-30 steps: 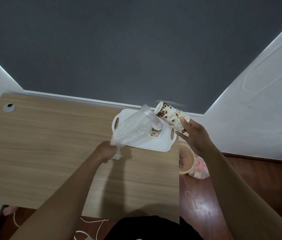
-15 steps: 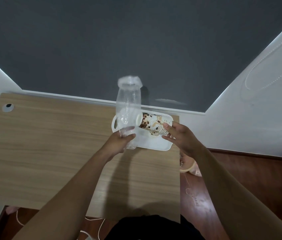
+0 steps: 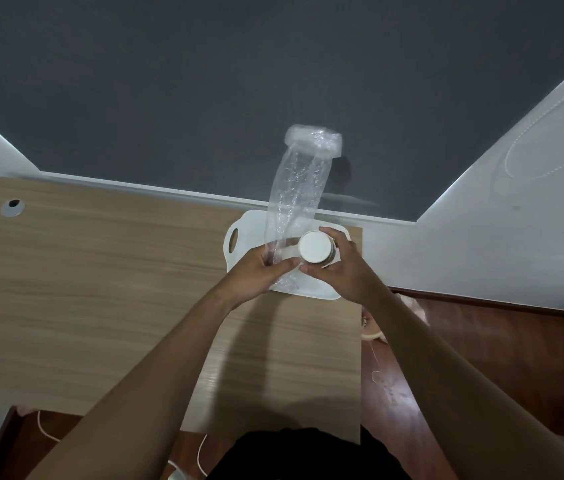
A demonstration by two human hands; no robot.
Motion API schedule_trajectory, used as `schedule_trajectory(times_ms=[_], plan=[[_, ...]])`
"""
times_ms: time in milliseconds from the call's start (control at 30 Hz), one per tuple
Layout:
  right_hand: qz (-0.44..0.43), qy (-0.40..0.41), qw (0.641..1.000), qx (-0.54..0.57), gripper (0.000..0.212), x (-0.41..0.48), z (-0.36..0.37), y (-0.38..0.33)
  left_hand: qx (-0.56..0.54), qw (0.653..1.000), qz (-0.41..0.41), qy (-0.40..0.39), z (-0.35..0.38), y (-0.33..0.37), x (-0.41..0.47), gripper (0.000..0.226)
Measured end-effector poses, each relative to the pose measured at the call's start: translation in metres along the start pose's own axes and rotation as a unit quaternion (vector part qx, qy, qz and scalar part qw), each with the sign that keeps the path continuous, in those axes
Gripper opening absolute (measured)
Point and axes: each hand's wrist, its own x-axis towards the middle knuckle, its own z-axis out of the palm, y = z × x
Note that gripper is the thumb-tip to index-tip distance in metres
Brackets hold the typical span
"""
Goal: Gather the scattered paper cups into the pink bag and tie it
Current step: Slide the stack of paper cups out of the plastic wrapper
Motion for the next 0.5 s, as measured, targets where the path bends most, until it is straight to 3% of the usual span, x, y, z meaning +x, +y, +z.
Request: schedule_trajectory(times_ms=[100, 233, 500], plan=[[0.013, 0.041, 0.999, -0.02, 0.073, 0.009, 0.004, 0.003, 0.022, 1.0, 0.005, 0.001, -0.003, 0.003, -0.001, 0.045], [0.067, 0.104, 0.992, 0.005, 0.082, 0.017, 0.003, 0.008, 0.04, 0.998, -0.012, 0.038, -0.013, -0.005, 0.003, 0.044], [0.114, 0.09, 0.989, -0.007, 0.085, 0.036, 0.001, 0.015, 0.051, 0.997, -0.023, 0.059, -0.024, -0.033, 0.005, 0.058]])
